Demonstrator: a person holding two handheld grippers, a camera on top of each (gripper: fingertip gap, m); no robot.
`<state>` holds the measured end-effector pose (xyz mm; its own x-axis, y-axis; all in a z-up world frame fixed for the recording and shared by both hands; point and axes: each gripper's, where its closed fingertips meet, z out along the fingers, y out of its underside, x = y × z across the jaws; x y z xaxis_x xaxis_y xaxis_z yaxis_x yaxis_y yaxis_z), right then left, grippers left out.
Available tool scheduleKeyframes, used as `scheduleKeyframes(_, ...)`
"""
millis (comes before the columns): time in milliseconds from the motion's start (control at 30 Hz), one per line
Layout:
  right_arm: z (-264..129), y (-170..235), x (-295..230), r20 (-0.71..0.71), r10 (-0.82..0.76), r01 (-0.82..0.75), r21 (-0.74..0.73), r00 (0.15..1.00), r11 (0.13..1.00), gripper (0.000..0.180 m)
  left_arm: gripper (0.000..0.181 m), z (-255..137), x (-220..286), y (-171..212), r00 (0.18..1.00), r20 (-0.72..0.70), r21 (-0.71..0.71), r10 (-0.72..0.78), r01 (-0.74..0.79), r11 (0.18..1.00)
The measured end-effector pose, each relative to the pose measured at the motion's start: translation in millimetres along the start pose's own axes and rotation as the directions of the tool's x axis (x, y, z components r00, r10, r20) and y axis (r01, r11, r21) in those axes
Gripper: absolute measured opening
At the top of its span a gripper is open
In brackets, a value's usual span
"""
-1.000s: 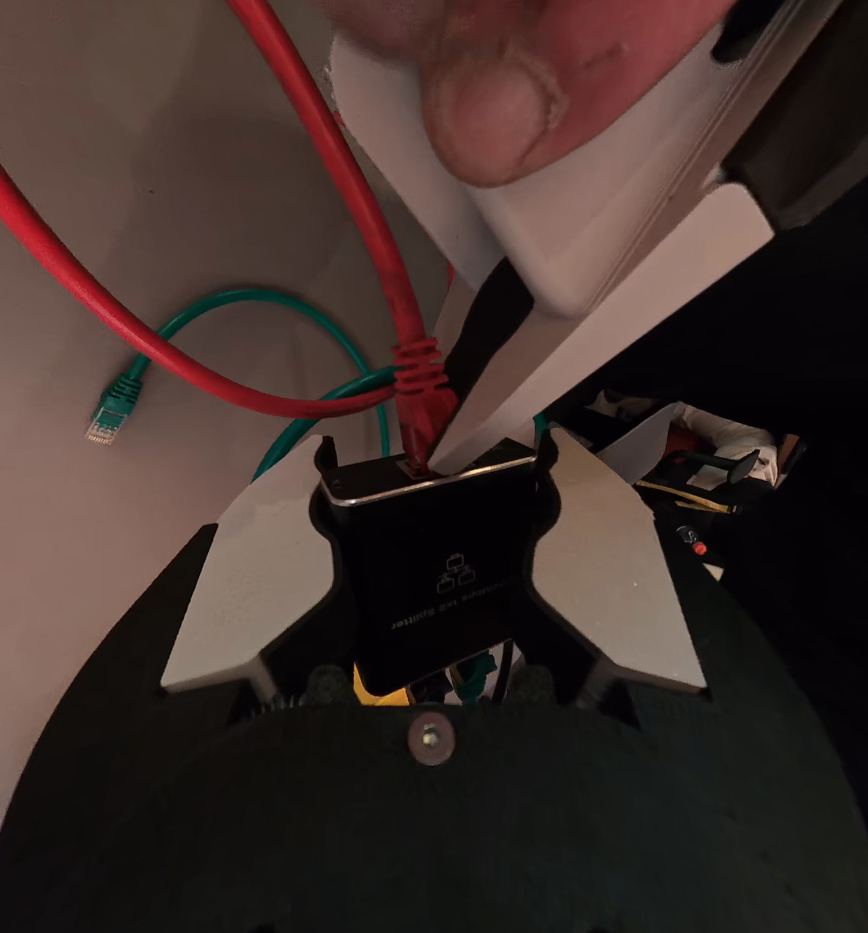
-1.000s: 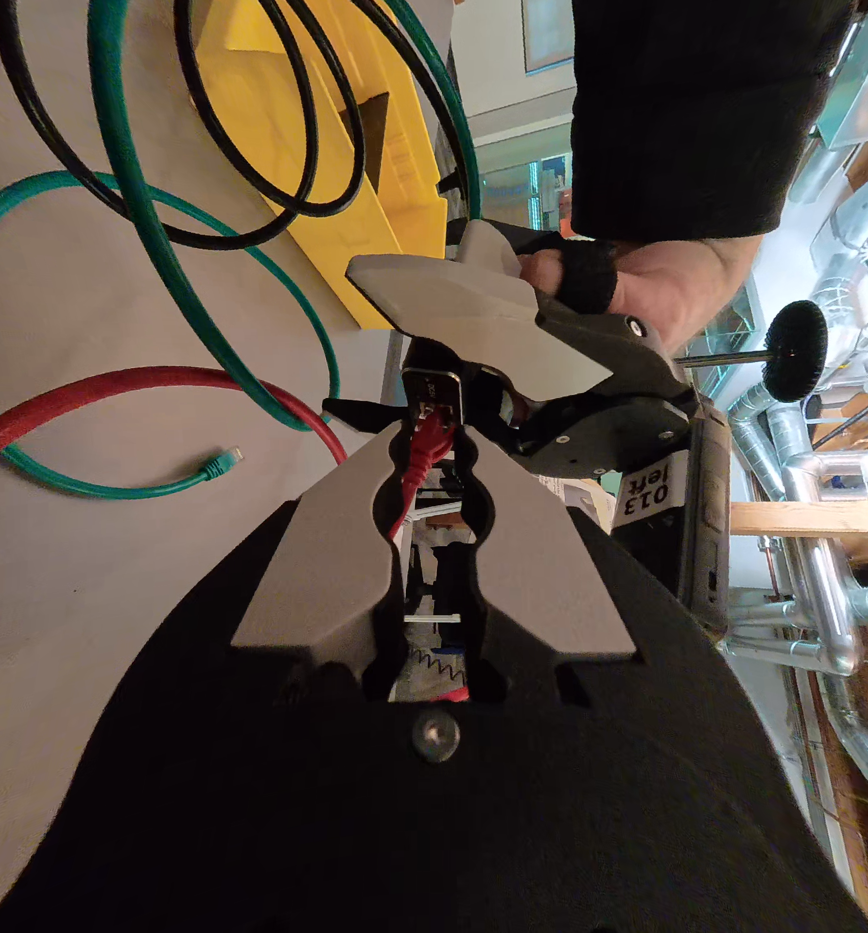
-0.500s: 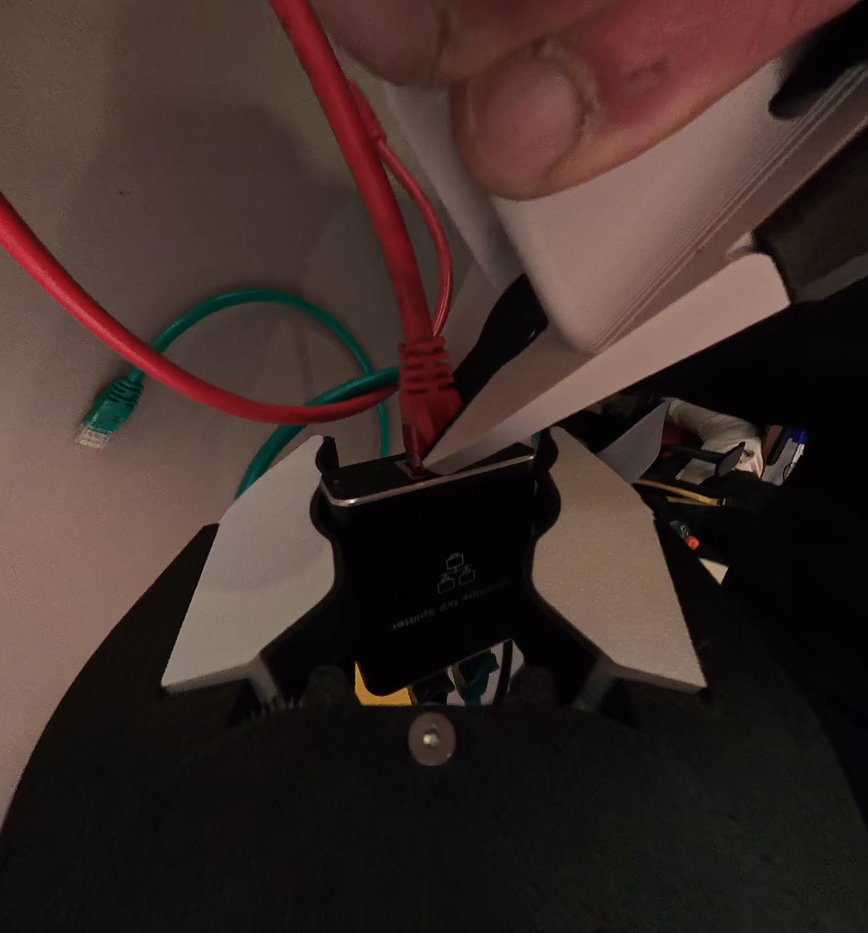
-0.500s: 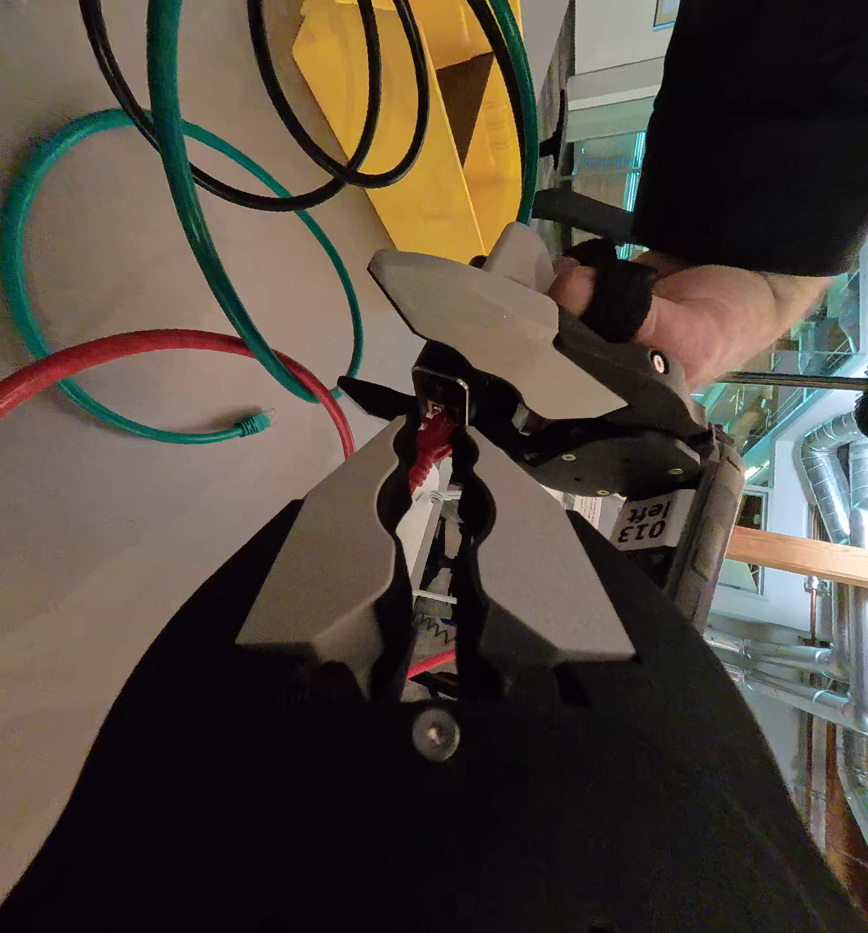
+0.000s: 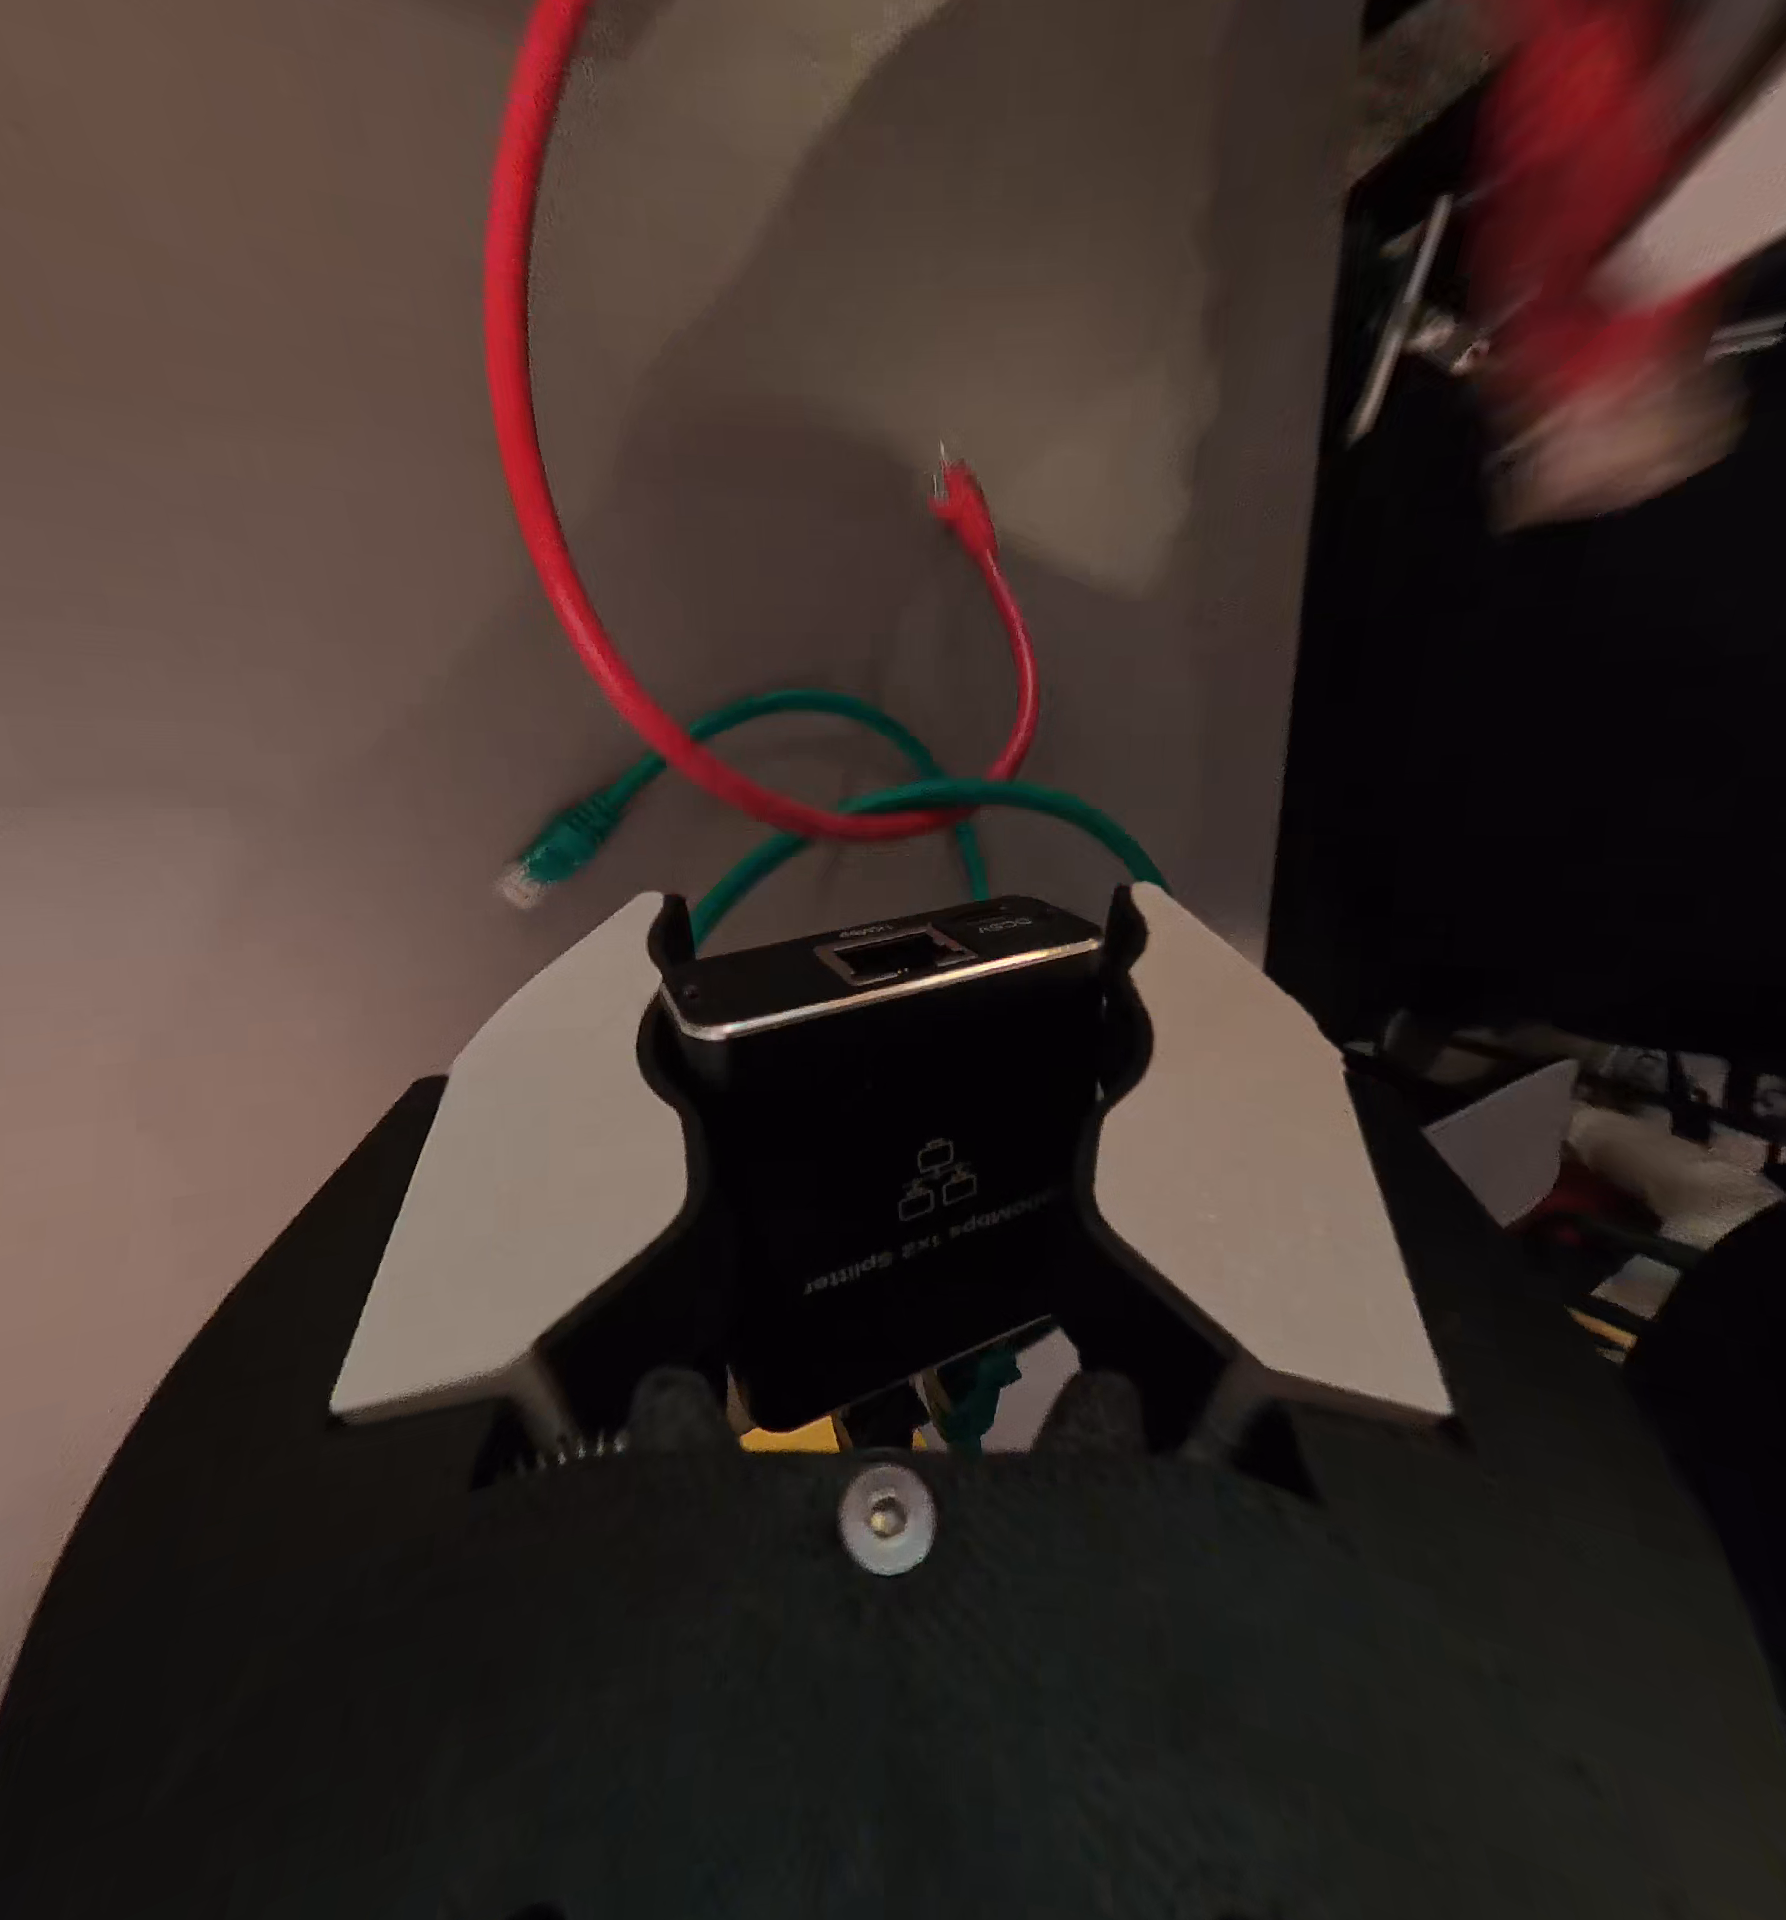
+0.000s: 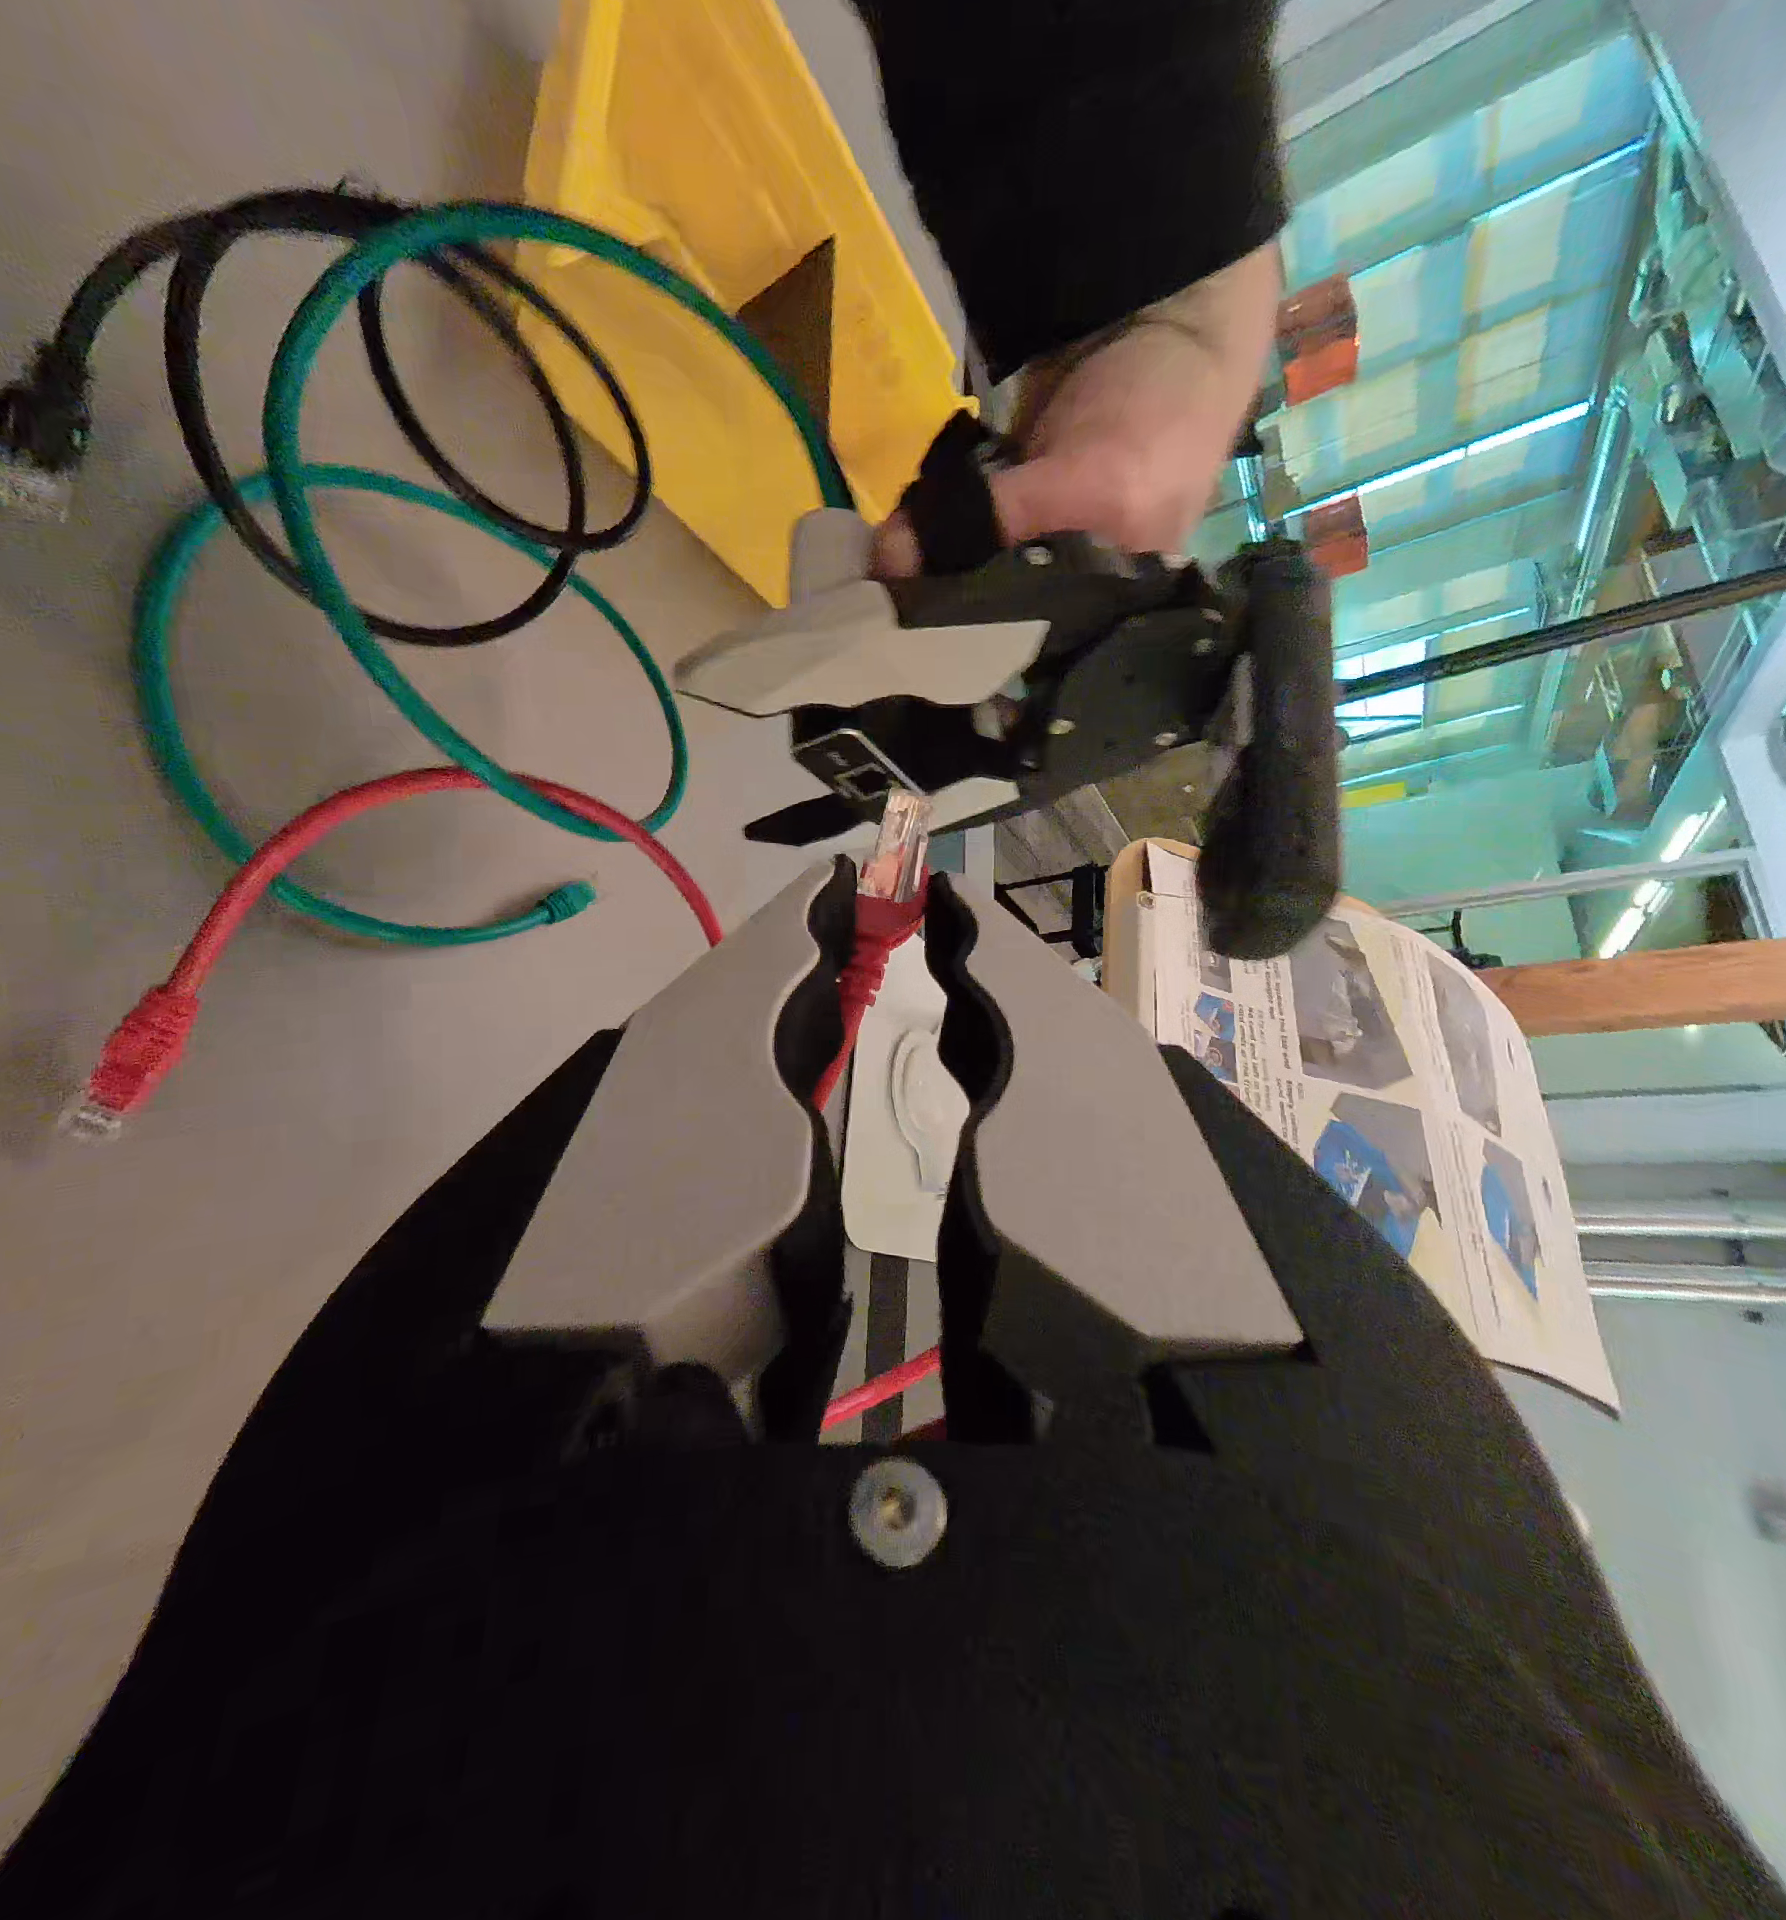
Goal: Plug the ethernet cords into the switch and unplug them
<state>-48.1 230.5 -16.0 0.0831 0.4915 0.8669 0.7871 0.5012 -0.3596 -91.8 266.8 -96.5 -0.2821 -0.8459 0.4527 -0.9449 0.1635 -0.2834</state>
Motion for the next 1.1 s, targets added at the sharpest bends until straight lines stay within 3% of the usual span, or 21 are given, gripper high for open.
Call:
scheduleKeyframes(133,-47.2,1.5,55.2,-0.1,0.183,-0.174,0.093,0.978,0.98,0.01,0.075,21.7,-6.4,11.3,0.998,0.055,-0.048,0.013,-0.01,0.999)
scheduleKeyframes(367,-112.2,18.5,140.9,-0.301,0.164,-0.167,0.017,0.939,0.986,0.011,0.075,17.9,-13.3,15.2,0.99,0.139,0.035,-0.002,-0.003,0.999)
scheduleKeyframes(600,-169.8,32.6,205.0,-0.442,0.195,-0.224,-0.014,0.876,0.974,0.01,0.076,-8.9,-36.4,7.5,0.962,0.256,0.335,-0.092,0.001,0.942)
scheduleKeyframes(700,-195.5,35.6,221.6,-0.505,0.207,-0.246,-0.01,0.838,0.969,0.01,0.075,-29.7,-57.7,11.3,0.941,0.252,0.524,-0.226,0.064,0.849)
scheduleKeyframes(767,-213.4,44.3,235.4,-0.562,0.232,-0.283,-0.004,0.794,0.959,0.01,0.076,-17.2,-65.0,26.0,0.919,0.325,0.445,-0.222,0.059,0.894)
scheduleKeyframes(867,-242.0,61.5,256.1,-0.633,0.308,-0.352,0.06,0.71,0.934,0.009,0.075,13.9,-68.7,46.8,0.89,0.441,0.196,-0.116,0.031,0.98)
scheduleKeyframes(933,-258.6,69.4,271.6,-0.687,0.317,-0.374,0.071,0.654,0.925,0.01,0.075,27.6,-68.3,39.8,0.892,0.439,0.191,-0.108,0.024,0.981)
scheduleKeyframes(1100,-298.0,96.3,306.5,-0.774,0.335,-0.43,0.091,0.537,0.898,0.01,0.076,70.2,-81.2,56.8,0.863,0.506,-0.032,0.005,0.013,0.999)
